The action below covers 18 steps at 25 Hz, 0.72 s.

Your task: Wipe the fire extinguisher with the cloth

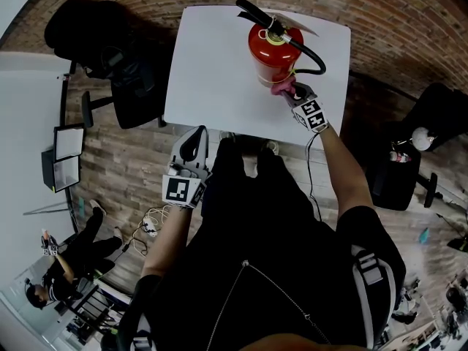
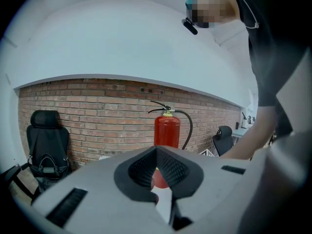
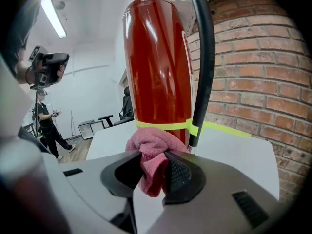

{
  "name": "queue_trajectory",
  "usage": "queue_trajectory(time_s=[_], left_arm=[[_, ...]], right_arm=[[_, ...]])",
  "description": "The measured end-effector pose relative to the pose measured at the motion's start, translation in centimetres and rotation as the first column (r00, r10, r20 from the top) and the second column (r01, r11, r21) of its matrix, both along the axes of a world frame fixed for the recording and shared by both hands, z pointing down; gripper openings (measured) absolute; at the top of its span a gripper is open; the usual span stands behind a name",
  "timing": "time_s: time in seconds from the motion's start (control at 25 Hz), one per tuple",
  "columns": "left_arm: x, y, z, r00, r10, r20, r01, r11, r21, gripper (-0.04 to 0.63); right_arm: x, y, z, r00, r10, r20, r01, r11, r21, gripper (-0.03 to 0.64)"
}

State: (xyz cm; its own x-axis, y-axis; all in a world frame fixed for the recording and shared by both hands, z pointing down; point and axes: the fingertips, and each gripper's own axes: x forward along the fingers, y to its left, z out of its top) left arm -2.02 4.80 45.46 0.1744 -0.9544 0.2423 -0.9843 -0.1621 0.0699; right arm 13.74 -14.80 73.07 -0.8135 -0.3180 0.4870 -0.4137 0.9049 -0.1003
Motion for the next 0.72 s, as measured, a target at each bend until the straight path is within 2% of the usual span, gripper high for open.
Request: queue_trajectory(time_s=[0.32,0.44,0.72], left_arm=[[-0.4,0.3,0.6,1.000,-0.013,0.008,0.013,1.000,-0.022,0.018],[-0.5,0.4,0.5,1.000,-0.014,0.010,0.014,1.000,-0.026,0.018],[-0.4,0.1,0.6,1.000,0.008,0.013,-0.007,1.000,-0.027,0.018]], right_arm=[[-0.1,-0.2,3.5,0.998,0.014,-0.059,-0.016,0.999,-0.041,0.114],[-0.2,-0.3,5.2,0.994,0.025,-0.106,-0.031,0.998,-0.059,0.114],[-0.2,-0.2,8.6,0.968,0.106,-0.226,-0.134,0.984,-0.116,0.114]])
